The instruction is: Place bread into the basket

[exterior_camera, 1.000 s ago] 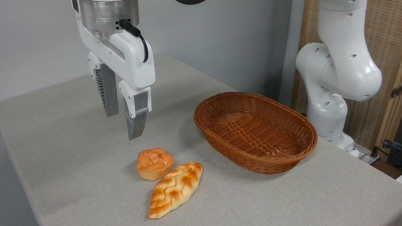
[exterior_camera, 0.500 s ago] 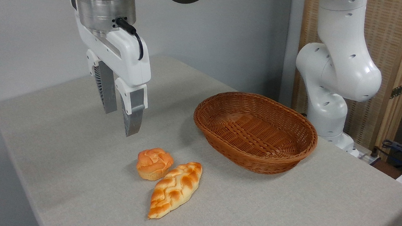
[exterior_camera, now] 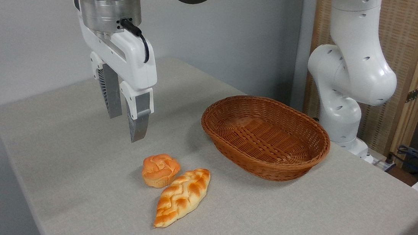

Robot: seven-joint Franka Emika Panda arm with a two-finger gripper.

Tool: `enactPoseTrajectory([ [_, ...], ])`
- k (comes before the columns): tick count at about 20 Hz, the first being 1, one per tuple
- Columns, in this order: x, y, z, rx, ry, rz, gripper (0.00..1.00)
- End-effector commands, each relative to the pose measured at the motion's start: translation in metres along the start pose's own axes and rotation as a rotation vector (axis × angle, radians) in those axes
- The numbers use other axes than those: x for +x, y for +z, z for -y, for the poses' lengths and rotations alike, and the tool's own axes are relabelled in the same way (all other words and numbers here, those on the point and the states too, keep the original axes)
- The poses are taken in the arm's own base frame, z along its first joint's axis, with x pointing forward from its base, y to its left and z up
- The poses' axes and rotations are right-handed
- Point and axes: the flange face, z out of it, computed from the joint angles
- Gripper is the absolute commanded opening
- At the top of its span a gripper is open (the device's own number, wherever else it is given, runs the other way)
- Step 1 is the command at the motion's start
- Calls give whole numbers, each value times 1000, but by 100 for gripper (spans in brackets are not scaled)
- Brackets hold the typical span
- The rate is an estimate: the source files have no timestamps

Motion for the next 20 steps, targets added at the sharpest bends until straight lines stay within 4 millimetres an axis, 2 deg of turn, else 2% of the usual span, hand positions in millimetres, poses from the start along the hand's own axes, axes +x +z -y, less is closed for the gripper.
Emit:
enactPoseTrajectory([
  [1, 5, 11, -6, -18, 6, 7, 100],
  [5, -1, 33, -13, -38, 26, 28, 100],
  [7, -7, 55, -26, -37, 52, 24, 100],
  [10, -22, 89, -32, -35, 98, 26, 100],
  [14, -45, 117, -45, -48, 176, 39, 100],
  [20, -36, 143, -61, -56, 215, 51, 100],
])
